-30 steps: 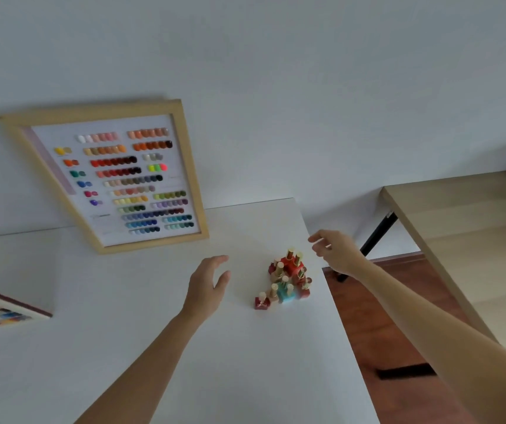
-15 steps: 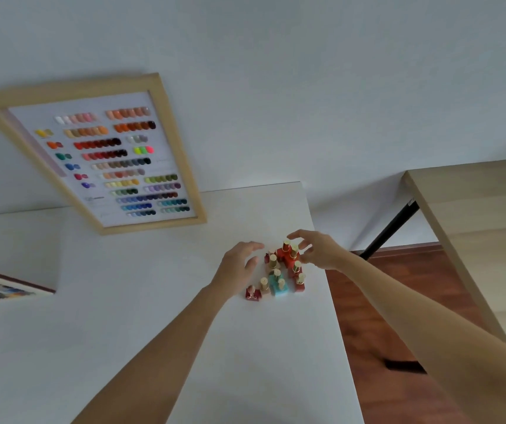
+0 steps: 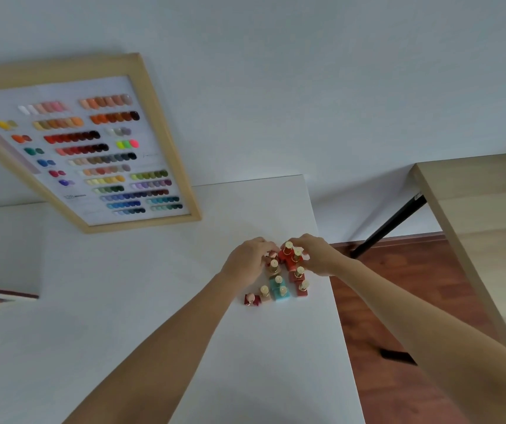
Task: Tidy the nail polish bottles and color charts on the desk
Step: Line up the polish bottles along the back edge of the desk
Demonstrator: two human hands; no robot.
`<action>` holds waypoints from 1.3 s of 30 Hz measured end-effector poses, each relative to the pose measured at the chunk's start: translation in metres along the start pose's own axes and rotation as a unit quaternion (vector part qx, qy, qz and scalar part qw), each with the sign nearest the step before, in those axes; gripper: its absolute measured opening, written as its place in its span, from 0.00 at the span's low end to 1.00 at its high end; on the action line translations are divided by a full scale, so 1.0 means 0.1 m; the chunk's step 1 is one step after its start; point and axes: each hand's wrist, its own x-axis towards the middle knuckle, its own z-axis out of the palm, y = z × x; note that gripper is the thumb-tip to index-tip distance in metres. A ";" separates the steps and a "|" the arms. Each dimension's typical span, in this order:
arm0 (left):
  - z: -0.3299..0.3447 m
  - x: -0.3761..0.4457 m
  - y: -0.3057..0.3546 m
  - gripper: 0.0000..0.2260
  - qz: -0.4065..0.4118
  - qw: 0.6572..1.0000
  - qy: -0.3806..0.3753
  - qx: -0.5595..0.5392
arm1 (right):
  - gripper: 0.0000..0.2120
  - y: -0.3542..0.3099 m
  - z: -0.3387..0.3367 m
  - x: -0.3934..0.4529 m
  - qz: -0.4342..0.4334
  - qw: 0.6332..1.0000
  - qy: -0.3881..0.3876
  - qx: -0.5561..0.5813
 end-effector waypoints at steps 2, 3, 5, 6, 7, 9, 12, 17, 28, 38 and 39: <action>0.00 0.01 -0.03 0.14 0.006 1.000 0.001 0.012 | 0.22 0.01 0.00 0.01 -0.013 1.000 0.003 -0.001; 0.01 0.02 -0.04 0.12 0.006 1.000 0.003 0.017 | 0.22 0.02 0.01 0.01 -0.017 1.000 0.005 -0.002; 0.00 0.01 -0.07 0.09 0.001 1.000 0.011 0.023 | 0.20 0.03 0.04 0.03 -0.019 1.000 0.017 -0.010; -0.01 0.00 -0.09 0.08 -0.003 1.000 0.017 0.023 | 0.20 0.04 0.05 0.04 -0.018 0.999 0.027 -0.014; -0.02 -0.02 -0.10 0.06 -0.006 0.999 0.024 0.023 | 0.19 0.04 0.07 0.05 -0.016 0.999 0.036 -0.016; -0.06 -0.07 -0.15 0.05 -0.014 0.999 0.037 0.023 | 0.19 0.05 0.08 0.07 -0.015 0.998 0.052 -0.013; -0.10 -0.17 -0.21 0.05 -0.032 0.998 0.047 0.020 | 0.17 0.05 0.08 0.11 -0.016 0.997 0.069 -0.008; -0.10 -0.36 -0.25 0.06 -0.052 0.998 0.032 0.015 | 0.19 0.04 0.10 0.13 -0.012 0.996 0.090 -0.009; -0.11 -0.61 -0.43 0.18 -0.124 0.984 -0.057 -0.117 | 0.23 -0.01 0.10 0.08 0.024 0.996 0.084 -0.020; 0.15 -0.65 -0.42 0.47 -0.098 0.988 -0.112 -0.052 | 0.14 -0.01 0.15 0.03 0.025 0.994 0.102 -0.001; 0.18 -0.65 -0.43 0.44 -0.097 0.989 -0.096 -0.058 | 0.14 -0.01 0.15 0.02 0.024 0.994 0.103 0.001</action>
